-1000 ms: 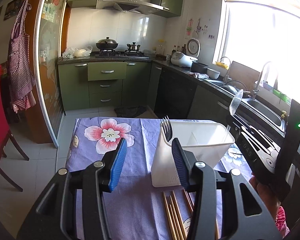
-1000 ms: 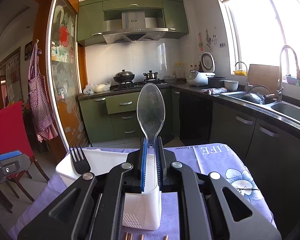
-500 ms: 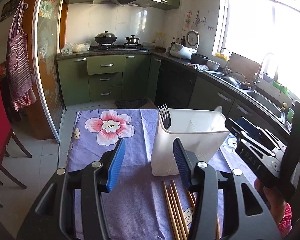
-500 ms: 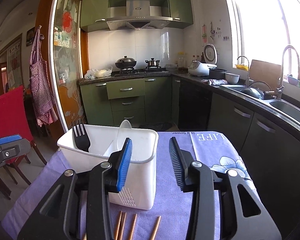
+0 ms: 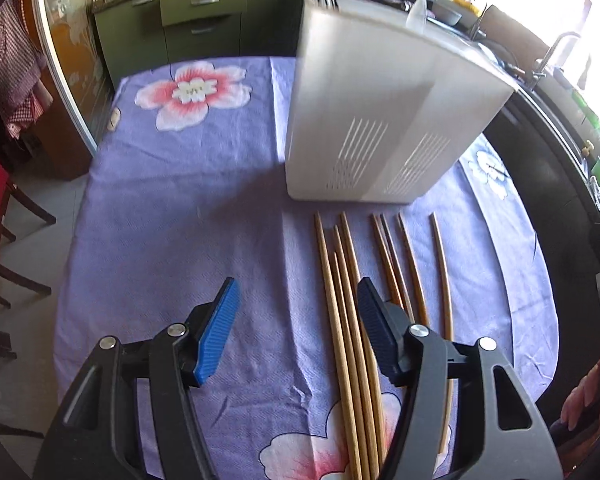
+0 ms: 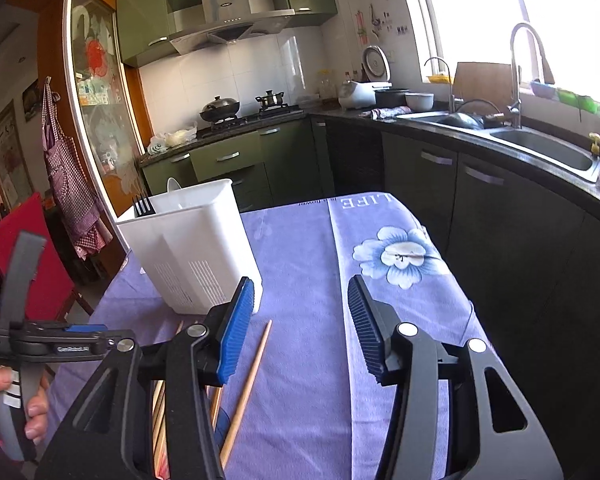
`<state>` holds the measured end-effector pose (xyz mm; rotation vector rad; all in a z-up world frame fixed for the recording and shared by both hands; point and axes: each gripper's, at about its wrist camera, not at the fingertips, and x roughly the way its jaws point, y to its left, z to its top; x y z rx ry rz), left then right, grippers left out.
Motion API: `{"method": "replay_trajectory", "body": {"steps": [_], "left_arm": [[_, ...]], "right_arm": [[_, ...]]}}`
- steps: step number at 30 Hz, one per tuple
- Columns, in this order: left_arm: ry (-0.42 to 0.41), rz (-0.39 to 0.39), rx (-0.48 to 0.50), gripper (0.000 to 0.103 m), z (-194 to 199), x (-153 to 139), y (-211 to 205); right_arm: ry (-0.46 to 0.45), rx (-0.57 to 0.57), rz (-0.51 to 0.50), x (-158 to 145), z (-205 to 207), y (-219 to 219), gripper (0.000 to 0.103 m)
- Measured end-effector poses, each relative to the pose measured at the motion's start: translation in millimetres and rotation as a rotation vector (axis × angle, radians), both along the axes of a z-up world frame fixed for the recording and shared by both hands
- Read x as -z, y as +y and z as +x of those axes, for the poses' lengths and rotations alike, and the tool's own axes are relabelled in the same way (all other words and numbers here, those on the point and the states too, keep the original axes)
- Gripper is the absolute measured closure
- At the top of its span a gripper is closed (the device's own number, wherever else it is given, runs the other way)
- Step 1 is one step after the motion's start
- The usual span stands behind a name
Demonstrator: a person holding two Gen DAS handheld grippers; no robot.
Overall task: Organize utensils
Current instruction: 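Release the clear spoon into the white holder with the right gripper, then grasp one wooden chopstick with the left gripper while the right gripper grasps another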
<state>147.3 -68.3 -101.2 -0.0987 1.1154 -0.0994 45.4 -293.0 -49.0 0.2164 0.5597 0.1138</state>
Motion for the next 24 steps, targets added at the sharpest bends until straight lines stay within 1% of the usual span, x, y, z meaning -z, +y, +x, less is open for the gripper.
{"method": "replay_trajectory", "body": {"steps": [3,5,7,12,16,24], "left_arm": [[0.046,0.023,-0.004,0.059,3,18,-7],[0.049,0.055,-0.017,0.062,5,24,-9],[0.057,0.064,-0.027,0.066,6,27,-9],[0.062,0.059,-0.013,0.066,6,26,-16],[0.077,0.08,-0.006,0.066,8,30,-22],[0.1,0.096,0.011,0.069,7,36,-26]], "right_arm": [[0.009,0.005,0.046,6,-10,-13,0.052],[0.015,0.004,0.068,9,-15,-21,0.052],[0.018,0.007,0.076,11,-18,-24,0.052],[0.026,0.018,0.098,11,-18,-30,0.052],[0.033,0.013,0.112,11,-15,-30,0.052],[0.036,0.004,0.117,8,-11,-25,0.051]]}}
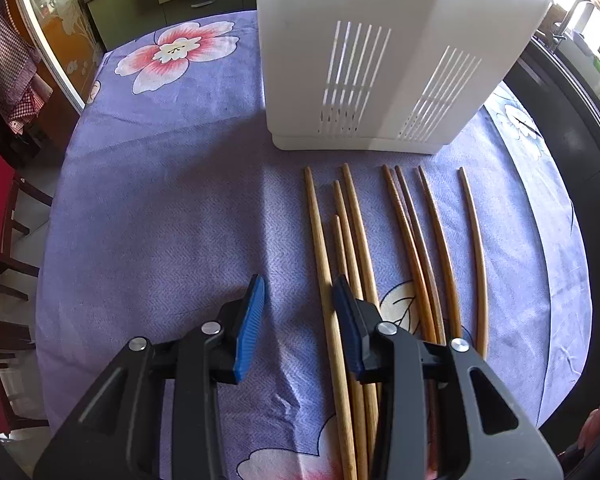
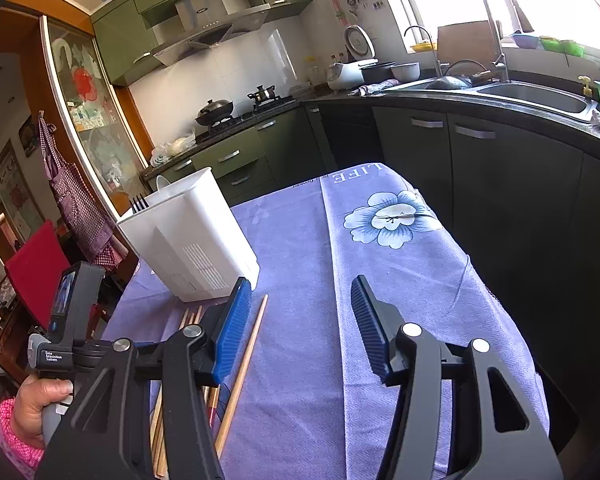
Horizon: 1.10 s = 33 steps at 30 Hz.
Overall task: Organize utensils
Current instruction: 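Grasp one wooden chopstick with the left gripper while the right gripper grasps another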
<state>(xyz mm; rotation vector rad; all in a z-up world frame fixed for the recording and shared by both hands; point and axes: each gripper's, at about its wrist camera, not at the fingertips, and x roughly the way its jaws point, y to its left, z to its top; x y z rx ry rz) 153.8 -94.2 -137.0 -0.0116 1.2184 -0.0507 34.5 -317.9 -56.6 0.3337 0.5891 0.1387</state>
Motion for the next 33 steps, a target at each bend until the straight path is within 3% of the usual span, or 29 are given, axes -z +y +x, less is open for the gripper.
{"method": "replay_trajectory", "body": {"steps": [5,7,9,19,27,33], "left_arm": [[-0.009,0.034,0.019,0.076,-4,1,-4],[-0.009,0.037,0.024,0.091,-4,1,-3],[-0.002,0.036,0.033,0.094,-3,1,-2],[-0.009,0.039,0.04,0.096,0,1,5],[-0.144,0.032,0.037,0.096,-13,-27,20],[-0.244,-0.002,0.028,0.096,-24,-54,30]], "right_arm": [[0.005,-0.01,0.001,1,2,3,0.051],[0.005,-0.014,0.003,1,3,4,0.05],[0.006,-0.015,0.004,0,3,5,0.048],[0.044,-0.051,-0.021,6,11,18,0.047],[0.191,-0.14,-0.123,31,44,56,0.048],[0.296,-0.214,-0.179,50,82,91,0.063]]}}
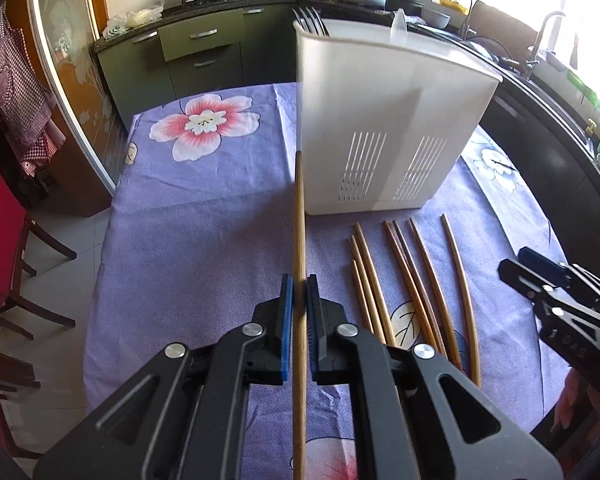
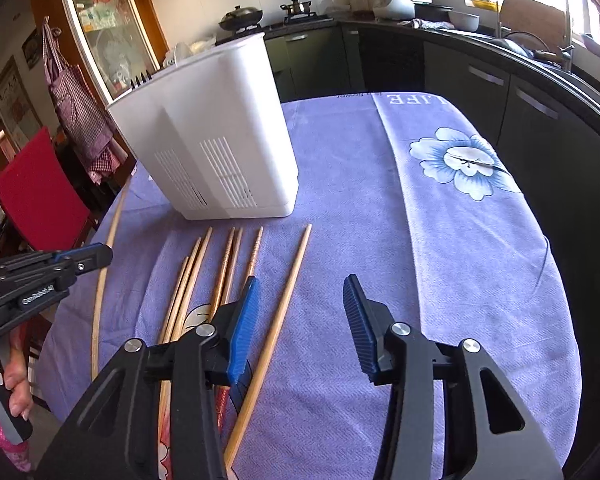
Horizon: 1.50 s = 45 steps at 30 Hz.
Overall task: Organize utensils
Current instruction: 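Grasp one wooden chopstick with the left gripper while the right gripper grasps another, then lift both chopsticks and drop them into the white holder, opening both grippers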
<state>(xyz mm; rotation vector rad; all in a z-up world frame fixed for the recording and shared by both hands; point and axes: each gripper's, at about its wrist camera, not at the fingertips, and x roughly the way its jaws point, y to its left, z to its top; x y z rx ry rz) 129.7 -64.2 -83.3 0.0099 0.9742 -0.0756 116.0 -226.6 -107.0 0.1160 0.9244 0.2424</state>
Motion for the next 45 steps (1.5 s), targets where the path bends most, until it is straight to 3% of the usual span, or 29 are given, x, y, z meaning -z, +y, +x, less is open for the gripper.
{"method": "replay_trajectory", "body": {"steps": [3,14,19,22,23,28,34,45], "left_arm": [[-0.038,-0.026,0.002,0.096,-6,-13,6],[-0.161,-0.055,0.01,0.096,-29,-51,18],[-0.17,-0.062,0.021,0.096,-35,-55,19],[-0.17,-0.064,0.027,0.096,-36,-55,18],[-0.169,-0.063,0.028,0.096,-36,-55,18],[-0.169,-0.059,0.034,0.096,-38,-55,19],[-0.167,-0.056,0.04,0.096,-38,-56,19],[-0.175,-0.048,0.05,0.096,-41,-64,17]], "right_arm": [[0.042,-0.012,-0.022,10,15,14,0.07],[0.142,0.01,-0.104,38,48,36,0.076],[0.145,0.023,-0.161,39,50,45,0.076],[0.136,0.032,-0.173,38,47,48,0.085],[0.135,0.034,-0.169,38,47,46,0.095],[0.133,0.037,-0.139,37,48,42,0.097],[0.083,0.026,-0.067,12,37,34,0.097],[-0.119,0.017,0.05,-68,-25,-1,0.097]]}}
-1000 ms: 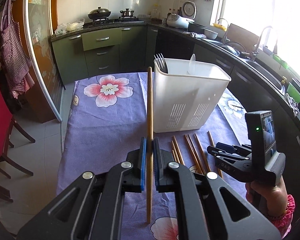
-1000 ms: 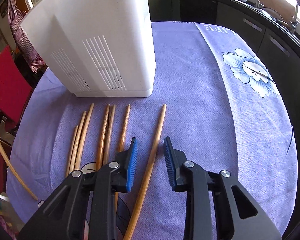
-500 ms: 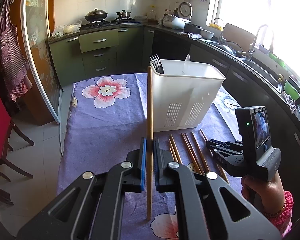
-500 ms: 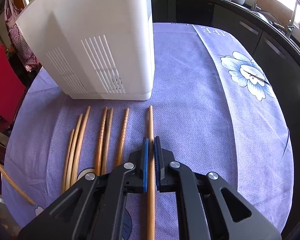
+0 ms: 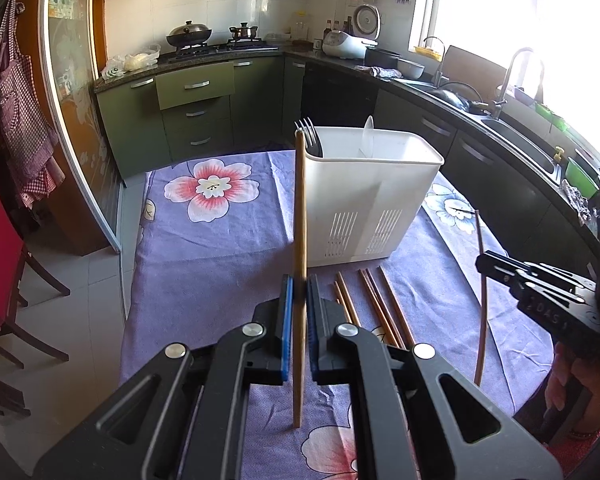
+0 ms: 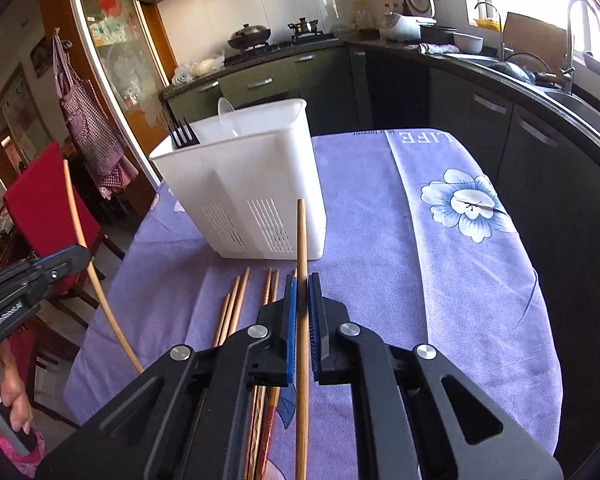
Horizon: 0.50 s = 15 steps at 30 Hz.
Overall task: Organize utensils
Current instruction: 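Lift both chopsticks and drop them into the white holder, opening both grippers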
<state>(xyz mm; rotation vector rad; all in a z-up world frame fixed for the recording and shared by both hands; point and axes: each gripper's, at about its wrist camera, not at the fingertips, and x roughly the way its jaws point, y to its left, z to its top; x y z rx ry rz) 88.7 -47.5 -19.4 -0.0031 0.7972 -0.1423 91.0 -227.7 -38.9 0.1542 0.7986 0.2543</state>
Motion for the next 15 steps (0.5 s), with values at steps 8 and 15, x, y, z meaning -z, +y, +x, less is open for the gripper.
{"method": "replay_trajectory", "body": {"steps": [8,15], "left_arm": [[-0.009,0.005,0.0,0.096,-5,-4,-1],[-0.029,0.006,0.005,0.096,-10,-13,0]], "right_arm": [[-0.115,-0.016,0.041,-31,-39,-8,0.097],[-0.165,-0.019,0.05,-47,-56,-8,0.097]]}}
